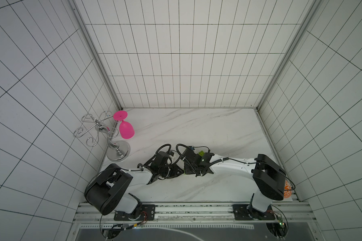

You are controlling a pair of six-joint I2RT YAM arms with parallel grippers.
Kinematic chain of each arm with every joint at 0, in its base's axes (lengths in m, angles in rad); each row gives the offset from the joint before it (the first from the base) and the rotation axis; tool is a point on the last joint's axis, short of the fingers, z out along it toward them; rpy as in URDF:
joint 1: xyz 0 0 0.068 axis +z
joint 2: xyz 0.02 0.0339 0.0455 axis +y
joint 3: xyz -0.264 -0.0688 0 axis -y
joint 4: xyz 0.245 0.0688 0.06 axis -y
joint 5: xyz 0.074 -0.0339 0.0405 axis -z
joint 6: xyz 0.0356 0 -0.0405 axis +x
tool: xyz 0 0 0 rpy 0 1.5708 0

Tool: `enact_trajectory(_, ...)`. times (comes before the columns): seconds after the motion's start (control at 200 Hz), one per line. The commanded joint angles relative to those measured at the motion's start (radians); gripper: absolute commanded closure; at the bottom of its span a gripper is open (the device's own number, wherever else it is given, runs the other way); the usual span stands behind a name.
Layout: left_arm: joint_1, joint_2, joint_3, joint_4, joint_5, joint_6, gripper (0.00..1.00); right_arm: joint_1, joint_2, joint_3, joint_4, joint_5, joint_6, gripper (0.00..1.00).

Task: Assemble the letter y with lego
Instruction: Assemble the lego brick with the lego brick.

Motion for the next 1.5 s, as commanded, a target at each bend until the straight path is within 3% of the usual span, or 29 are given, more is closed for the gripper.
enact_trajectory(0.0, -0.001, 0.023, 0.015, 0.017, -0.014, 0.011, 0.78, 0.017, 0.058, 0.022, -0.111, 0.013, 0.005, 0.71)
enact_trajectory(0.36, 0.008, 0.02, 0.011, 0.007, -0.02, 0.007, 0.78, 0.059, 0.129, 0.107, -0.198, 0.068, 0.0, 0.72)
enact_trajectory(0.949, 0.037, 0.022, 0.002, 0.0, 0.0, 0.023, 0.78, 0.065, 0.126, 0.067, -0.155, 0.051, 0.013, 0.71)
enact_trajectory(1.174, 0.036, 0.024, 0.007, -0.004, 0.002, 0.025, 0.78, 0.065, 0.116, 0.083, -0.165, 0.061, 0.005, 0.62)
enact_trajectory(1.494, 0.037, 0.017, 0.009, -0.01, 0.0, 0.025, 0.78, 0.065, 0.109, 0.118, -0.203, 0.088, -0.004, 0.57)
